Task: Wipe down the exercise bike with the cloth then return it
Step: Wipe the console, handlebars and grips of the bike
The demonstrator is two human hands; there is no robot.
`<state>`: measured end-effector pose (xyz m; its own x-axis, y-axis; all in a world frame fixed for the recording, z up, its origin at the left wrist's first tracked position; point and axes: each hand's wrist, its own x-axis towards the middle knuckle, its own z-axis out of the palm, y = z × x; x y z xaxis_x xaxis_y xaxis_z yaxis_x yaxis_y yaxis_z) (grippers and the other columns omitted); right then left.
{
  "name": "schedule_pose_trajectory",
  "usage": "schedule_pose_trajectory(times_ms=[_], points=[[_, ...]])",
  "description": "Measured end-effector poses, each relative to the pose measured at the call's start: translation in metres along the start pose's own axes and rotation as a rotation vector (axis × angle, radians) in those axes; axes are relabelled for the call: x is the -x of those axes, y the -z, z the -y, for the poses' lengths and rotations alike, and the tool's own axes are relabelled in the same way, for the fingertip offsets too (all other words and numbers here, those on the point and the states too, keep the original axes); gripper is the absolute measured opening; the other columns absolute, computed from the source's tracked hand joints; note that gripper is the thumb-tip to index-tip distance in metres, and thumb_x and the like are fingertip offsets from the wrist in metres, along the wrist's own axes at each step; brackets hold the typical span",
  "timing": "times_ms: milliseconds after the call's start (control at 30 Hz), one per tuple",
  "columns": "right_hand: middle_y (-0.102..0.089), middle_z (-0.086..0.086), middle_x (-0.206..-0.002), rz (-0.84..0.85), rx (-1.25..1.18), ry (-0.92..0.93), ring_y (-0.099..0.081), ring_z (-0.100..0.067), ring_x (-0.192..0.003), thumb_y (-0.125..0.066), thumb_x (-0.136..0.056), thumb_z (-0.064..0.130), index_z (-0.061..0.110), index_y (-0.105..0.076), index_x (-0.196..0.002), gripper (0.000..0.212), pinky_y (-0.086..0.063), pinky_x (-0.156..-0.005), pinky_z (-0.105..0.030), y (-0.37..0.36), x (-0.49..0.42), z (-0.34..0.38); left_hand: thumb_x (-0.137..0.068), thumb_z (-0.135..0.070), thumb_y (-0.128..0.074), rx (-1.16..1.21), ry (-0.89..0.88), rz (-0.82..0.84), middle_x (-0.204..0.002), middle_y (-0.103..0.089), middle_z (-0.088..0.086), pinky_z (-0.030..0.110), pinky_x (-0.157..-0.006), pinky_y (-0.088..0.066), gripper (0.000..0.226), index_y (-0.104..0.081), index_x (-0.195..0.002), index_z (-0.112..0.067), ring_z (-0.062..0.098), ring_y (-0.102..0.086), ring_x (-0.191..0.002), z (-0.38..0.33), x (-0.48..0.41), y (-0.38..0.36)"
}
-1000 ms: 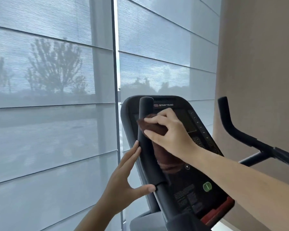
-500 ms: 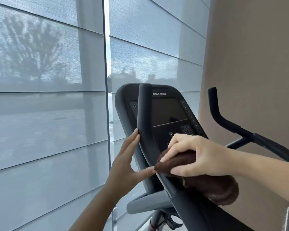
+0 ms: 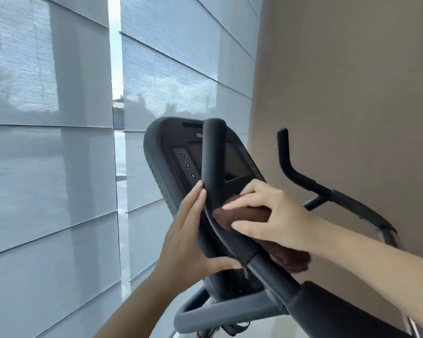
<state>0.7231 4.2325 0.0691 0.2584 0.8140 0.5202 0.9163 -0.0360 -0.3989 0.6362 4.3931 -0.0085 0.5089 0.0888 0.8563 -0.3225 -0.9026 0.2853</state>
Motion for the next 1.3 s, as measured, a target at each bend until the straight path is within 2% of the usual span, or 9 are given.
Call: schedule_pose_trajectory(times_ms=[167,333,433,533,667,833,900,1067,1300], points=[[-0.053,0.016,-0.096,0.139,0.211,-0.041,-0.055,0.0,-0.094,-0.068,-0.068,0.039,0.047,-0.067,-0.092,0.025,-0.039,-0.084,-0.009,0.015,0.011,0.02,-0.057,-0.061,-0.07,0.065,-0.08,-0.058,-0.145,-0.031,0.007,0.025,-0.109,-0.028,0.102,-0.036,-0.134,-0.004,0.012,-0.027,-0.135,0.016,-0.006,0.002],[-0.052,0.007,-0.098,-0.509,0.129,0.052,-0.053,0.003,-0.093,-0.072,-0.076,0.022,0.032,-0.066,-0.102,0.029,-0.033,-0.088,-0.005,0.004,-0.052,0.034,-0.054,-0.058,-0.074,0.181,-0.093,-0.095,-0.142,-0.033,0.007,0.03,-0.108,-0.031,0.1,-0.041,-0.129,-0.001,0.015,-0.031,-0.133,0.022,-0.009,-0.003],[-0.048,-0.005,-0.103,-0.67,0.222,0.048,-0.052,-0.007,-0.095,-0.071,-0.078,0.016,0.018,-0.067,-0.105,0.027,-0.034,-0.092,-0.007,-0.008,-0.079,0.037,-0.051,-0.057,-0.076,0.24,-0.1,-0.109,-0.14,-0.032,0.0,0.02,-0.107,-0.029,0.101,-0.042,-0.128,-0.002,0.008,-0.029,-0.133,0.025,-0.01,-0.005],[-0.046,0.0,-0.101,-0.545,0.314,0.012,-0.051,-0.006,-0.095,-0.073,-0.076,0.017,0.022,-0.069,-0.102,0.028,-0.034,-0.09,-0.006,-0.018,-0.058,0.031,-0.05,-0.055,-0.078,0.306,-0.105,-0.13,-0.14,-0.03,-0.006,0.014,-0.105,-0.028,0.1,-0.042,-0.127,-0.004,0.004,-0.029,-0.132,0.029,-0.01,-0.008],[-0.051,0.009,-0.097,-0.183,0.359,-0.169,-0.054,0.0,-0.089,-0.073,-0.072,0.027,0.037,-0.069,-0.096,0.026,-0.04,-0.084,-0.011,-0.021,-0.018,0.041,-0.052,-0.053,-0.079,0.401,-0.056,-0.106,-0.139,-0.033,-0.005,0.009,-0.102,-0.027,0.096,-0.04,-0.128,-0.009,-0.001,-0.03,-0.13,0.034,-0.005,-0.016],[-0.051,0.011,-0.095,-0.016,0.481,-0.257,-0.054,-0.003,-0.087,-0.074,-0.071,0.03,0.038,-0.07,-0.092,0.022,-0.04,-0.081,-0.015,-0.018,-0.002,0.057,-0.064,-0.047,-0.074,0.503,-0.018,0.006,-0.132,-0.045,-0.009,0.03,-0.102,-0.037,0.074,-0.043,-0.125,-0.02,0.003,-0.041,-0.124,0.049,0.007,-0.023],[-0.054,0.005,-0.095,-0.158,0.501,-0.203,-0.053,-0.003,-0.087,-0.075,-0.072,0.024,0.03,-0.071,-0.095,0.024,-0.037,-0.083,-0.009,-0.021,-0.007,0.058,-0.065,-0.045,-0.074,0.467,-0.021,0.013,-0.132,-0.048,-0.004,0.04,-0.101,-0.039,0.071,-0.047,-0.123,-0.016,0.01,-0.044,-0.123,0.059,0.007,-0.021],[-0.046,-0.001,-0.099,-0.876,0.521,-0.035,-0.047,0.007,-0.093,-0.069,-0.077,0.02,0.019,-0.068,-0.103,0.026,-0.034,-0.089,-0.007,-0.025,-0.06,0.054,-0.074,-0.051,-0.064,0.147,-0.188,0.031,-0.13,-0.053,0.006,0.041,-0.102,-0.033,0.065,-0.052,-0.12,-0.006,0.022,-0.045,-0.123,0.092,-0.013,-0.008],[-0.044,-0.003,-0.101,-0.939,0.709,-0.058,-0.048,-0.008,-0.092,-0.069,-0.077,0.02,0.015,-0.069,-0.101,0.025,-0.041,-0.083,-0.012,-0.047,-0.097,0.053,-0.089,-0.043,-0.04,-0.075,-0.431,0.017,-0.11,-0.064,0.005,0.041,-0.108,-0.013,0.042,-0.064,-0.096,-0.009,0.022,-0.049,-0.119,0.129,-0.052,-0.003]])
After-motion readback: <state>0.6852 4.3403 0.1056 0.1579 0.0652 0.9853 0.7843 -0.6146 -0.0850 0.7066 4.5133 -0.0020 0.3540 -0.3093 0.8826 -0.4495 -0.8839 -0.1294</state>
